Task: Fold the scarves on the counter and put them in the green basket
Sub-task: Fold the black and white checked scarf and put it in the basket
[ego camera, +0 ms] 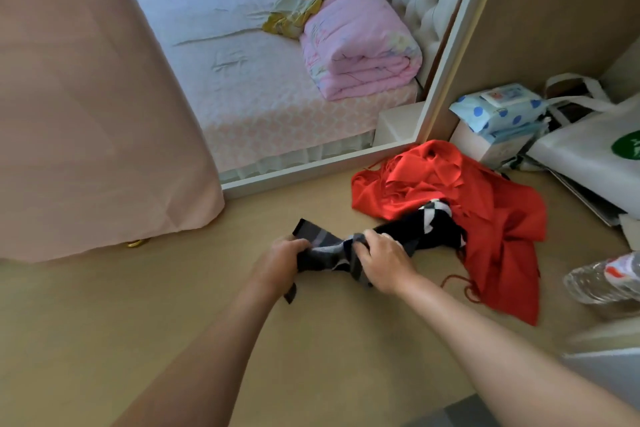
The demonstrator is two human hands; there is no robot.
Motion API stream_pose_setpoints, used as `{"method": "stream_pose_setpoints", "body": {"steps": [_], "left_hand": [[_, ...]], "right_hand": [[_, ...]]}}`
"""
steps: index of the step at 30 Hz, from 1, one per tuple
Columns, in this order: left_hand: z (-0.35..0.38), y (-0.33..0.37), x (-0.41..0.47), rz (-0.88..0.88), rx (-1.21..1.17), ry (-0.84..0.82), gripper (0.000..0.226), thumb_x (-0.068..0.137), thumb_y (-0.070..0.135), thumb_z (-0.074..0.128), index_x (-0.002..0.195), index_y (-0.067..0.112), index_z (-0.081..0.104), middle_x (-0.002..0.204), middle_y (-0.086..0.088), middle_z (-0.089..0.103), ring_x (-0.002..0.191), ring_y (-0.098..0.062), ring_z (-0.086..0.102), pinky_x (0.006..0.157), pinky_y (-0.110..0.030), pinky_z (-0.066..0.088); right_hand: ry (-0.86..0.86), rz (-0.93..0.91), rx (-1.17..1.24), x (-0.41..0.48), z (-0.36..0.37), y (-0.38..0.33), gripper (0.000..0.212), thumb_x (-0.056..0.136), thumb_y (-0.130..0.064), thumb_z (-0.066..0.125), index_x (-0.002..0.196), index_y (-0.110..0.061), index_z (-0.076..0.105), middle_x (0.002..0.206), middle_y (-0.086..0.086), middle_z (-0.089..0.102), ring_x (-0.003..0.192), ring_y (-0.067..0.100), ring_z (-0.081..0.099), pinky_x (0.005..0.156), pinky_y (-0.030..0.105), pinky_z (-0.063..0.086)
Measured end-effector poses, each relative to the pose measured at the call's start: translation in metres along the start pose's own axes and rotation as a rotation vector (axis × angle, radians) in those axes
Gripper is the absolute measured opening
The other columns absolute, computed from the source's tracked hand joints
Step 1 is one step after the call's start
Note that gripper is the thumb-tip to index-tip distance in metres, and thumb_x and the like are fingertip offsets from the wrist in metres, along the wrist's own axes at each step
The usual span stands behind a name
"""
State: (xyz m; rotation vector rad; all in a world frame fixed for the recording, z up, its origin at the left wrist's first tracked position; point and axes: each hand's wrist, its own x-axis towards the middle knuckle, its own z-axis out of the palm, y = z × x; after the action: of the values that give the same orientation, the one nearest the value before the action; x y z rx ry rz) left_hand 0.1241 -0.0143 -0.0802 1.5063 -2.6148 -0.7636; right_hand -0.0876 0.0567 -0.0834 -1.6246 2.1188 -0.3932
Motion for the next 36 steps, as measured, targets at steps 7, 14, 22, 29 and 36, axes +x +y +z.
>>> {"method": "stream_pose_setpoints", "body": {"steps": [7, 14, 22, 29, 36], "left_hand": [[-0.037, -0.058, -0.071, -0.005, 0.44, -0.082, 0.035, 0.089, 0.012, 0.063, 0.116, 0.034, 0.069, 0.115, 0.005, 0.058, 0.106, -0.016, 0.05, 0.086, -0.026, 0.038], [-0.059, -0.135, -0.136, -0.039, 0.531, -0.094, 0.048, 0.095, 0.01, 0.053, 0.129, 0.043, 0.058, 0.123, 0.007, 0.057, 0.11, -0.02, 0.044, 0.088, -0.033, 0.033], [-0.055, -0.251, -0.201, -0.192, 0.377, -0.505, 0.05, 0.094, 0.005, 0.044, 0.134, 0.031, 0.059, 0.134, -0.002, 0.057, 0.121, -0.025, 0.051, 0.1, -0.035, 0.04], [-0.062, -0.286, -0.198, -0.185, 0.046, -0.5, 0.03, 0.094, 0.023, 0.041, 0.11, 0.017, 0.065, 0.123, -0.004, 0.063, 0.102, -0.021, 0.057, 0.084, -0.032, 0.046], [-0.032, -0.272, -0.152, -0.057, 0.041, -0.245, 0.058, 0.103, 0.02, 0.042, 0.156, 0.026, 0.019, 0.162, 0.006, 0.015, 0.132, -0.022, 0.045, 0.098, -0.038, 0.048]], "right_hand": [[-0.29, -0.166, -0.16, -0.047, 0.039, -0.057, 0.017, 0.086, -0.013, 0.055, 0.096, -0.024, 0.047, 0.104, 0.0, 0.054, 0.107, 0.026, 0.05, 0.088, 0.036, 0.04], [-0.195, -0.259, -0.098, -0.057, 0.091, -0.127, 0.038, 0.088, -0.003, 0.056, 0.118, -0.027, 0.06, 0.109, -0.003, 0.048, 0.105, 0.019, 0.047, 0.083, 0.033, 0.046], [-0.514, -0.249, -0.151, -0.079, 0.175, -0.222, 0.047, 0.091, -0.008, 0.05, 0.132, -0.028, 0.059, 0.117, 0.002, 0.049, 0.112, 0.026, 0.051, 0.092, 0.037, 0.046], [-0.552, -0.1, -0.081, -0.074, 0.189, -0.25, 0.038, 0.094, -0.021, 0.052, 0.13, -0.027, 0.061, 0.129, -0.003, 0.053, 0.12, 0.018, 0.052, 0.104, 0.032, 0.042], [-0.285, 0.072, -0.257, -0.048, 0.171, -0.197, 0.058, 0.101, -0.018, 0.044, 0.154, -0.028, 0.026, 0.158, 0.0, 0.02, 0.098, 0.026, 0.062, 0.075, 0.037, 0.054]]}}
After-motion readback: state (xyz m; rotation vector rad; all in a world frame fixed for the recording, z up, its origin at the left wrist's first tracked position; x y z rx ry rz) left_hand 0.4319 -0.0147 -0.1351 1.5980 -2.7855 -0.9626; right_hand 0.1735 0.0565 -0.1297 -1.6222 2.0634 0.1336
